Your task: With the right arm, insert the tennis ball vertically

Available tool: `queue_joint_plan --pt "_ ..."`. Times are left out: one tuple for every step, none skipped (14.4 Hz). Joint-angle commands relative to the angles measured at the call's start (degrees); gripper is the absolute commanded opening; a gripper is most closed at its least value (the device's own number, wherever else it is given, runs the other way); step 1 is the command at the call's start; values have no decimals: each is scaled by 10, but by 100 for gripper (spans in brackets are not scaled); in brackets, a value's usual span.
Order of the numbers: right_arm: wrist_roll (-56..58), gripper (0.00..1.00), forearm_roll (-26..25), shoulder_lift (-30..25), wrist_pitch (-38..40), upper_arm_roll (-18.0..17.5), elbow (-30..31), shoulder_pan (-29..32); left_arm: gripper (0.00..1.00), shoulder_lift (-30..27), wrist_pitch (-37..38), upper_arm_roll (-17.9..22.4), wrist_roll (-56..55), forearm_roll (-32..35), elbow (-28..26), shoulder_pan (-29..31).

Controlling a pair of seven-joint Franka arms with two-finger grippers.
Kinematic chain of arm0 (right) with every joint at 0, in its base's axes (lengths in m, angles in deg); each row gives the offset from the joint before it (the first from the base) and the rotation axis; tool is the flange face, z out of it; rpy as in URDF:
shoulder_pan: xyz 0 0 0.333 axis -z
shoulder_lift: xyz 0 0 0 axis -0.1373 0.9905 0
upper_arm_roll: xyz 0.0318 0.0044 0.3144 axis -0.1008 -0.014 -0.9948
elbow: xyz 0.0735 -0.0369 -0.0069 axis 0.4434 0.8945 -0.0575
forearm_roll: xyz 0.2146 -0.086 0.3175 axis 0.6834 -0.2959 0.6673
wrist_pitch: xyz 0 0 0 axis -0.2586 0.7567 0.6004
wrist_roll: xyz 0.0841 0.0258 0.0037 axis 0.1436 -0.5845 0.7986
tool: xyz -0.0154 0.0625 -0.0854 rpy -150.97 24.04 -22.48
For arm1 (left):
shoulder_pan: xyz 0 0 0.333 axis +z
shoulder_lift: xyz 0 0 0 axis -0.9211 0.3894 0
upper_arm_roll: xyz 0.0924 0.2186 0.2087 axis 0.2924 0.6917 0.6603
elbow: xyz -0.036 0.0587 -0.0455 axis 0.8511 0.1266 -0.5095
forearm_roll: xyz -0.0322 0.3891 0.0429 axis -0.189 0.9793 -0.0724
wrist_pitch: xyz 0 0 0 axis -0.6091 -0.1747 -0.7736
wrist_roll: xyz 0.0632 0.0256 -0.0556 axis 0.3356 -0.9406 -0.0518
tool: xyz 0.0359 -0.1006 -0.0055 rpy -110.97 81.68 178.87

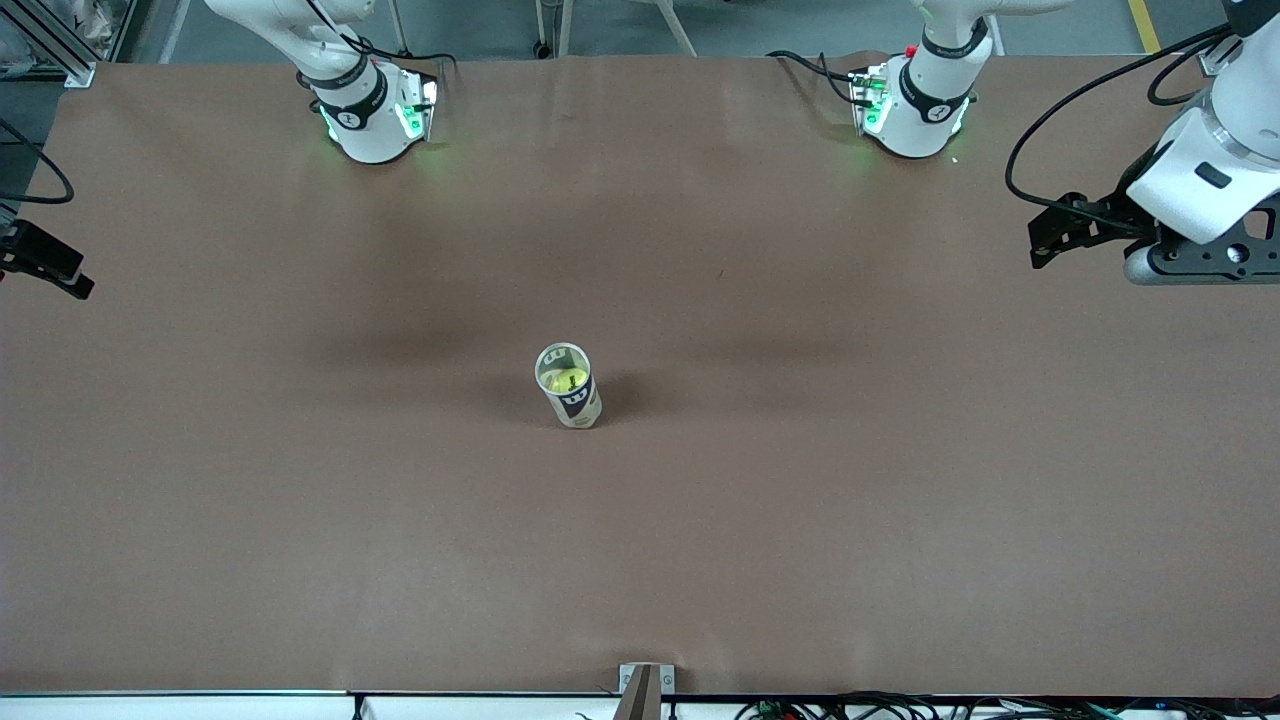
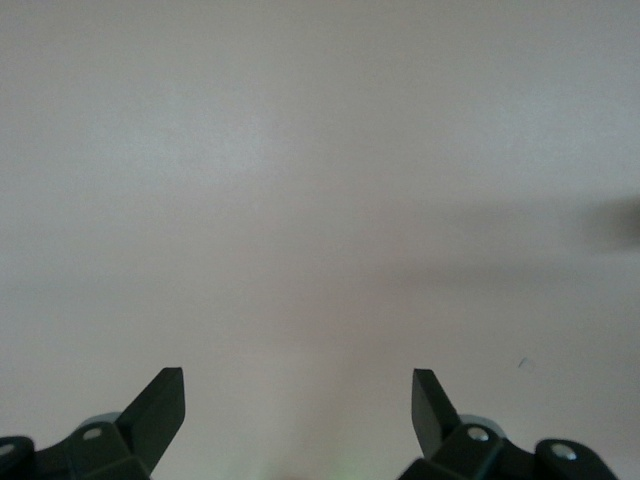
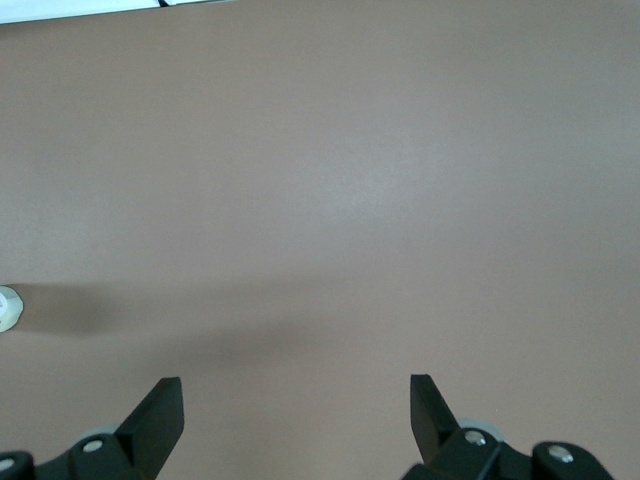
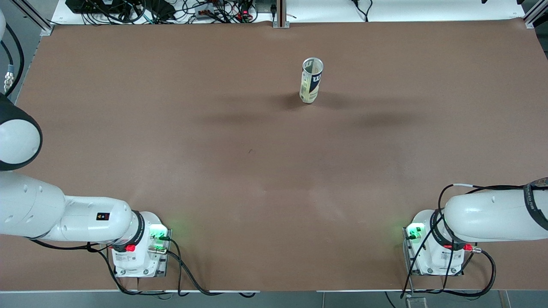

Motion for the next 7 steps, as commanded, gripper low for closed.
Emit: queue_joint_plan --pt "-1 100 1 -1 0 -12 -6 11 100 -17 -3 -3 4 -12 -21 4" --pt "-1 100 2 -1 1 -12 -6 12 100 -19 -3 -2 4 -13 -25 4" --pt "-1 100 3 0 -1 -11 -6 12 100 -21 -4 -2 4 -13 -28 4" --pt "0 100 3 0 0 -11 -6 12 100 -23 -4 -2 4 -13 -30 4" --pt "0 100 3 1 0 -11 -6 11 100 -26 -4 -3 4 -13 -30 4" --pt "-1 100 4 3 -1 -12 -6 10 100 -27 -4 -3 3 -14 -31 4" --pt "0 100 4 3 -1 -11 -6 9 100 -32 -5 -2 4 -14 -37 4"
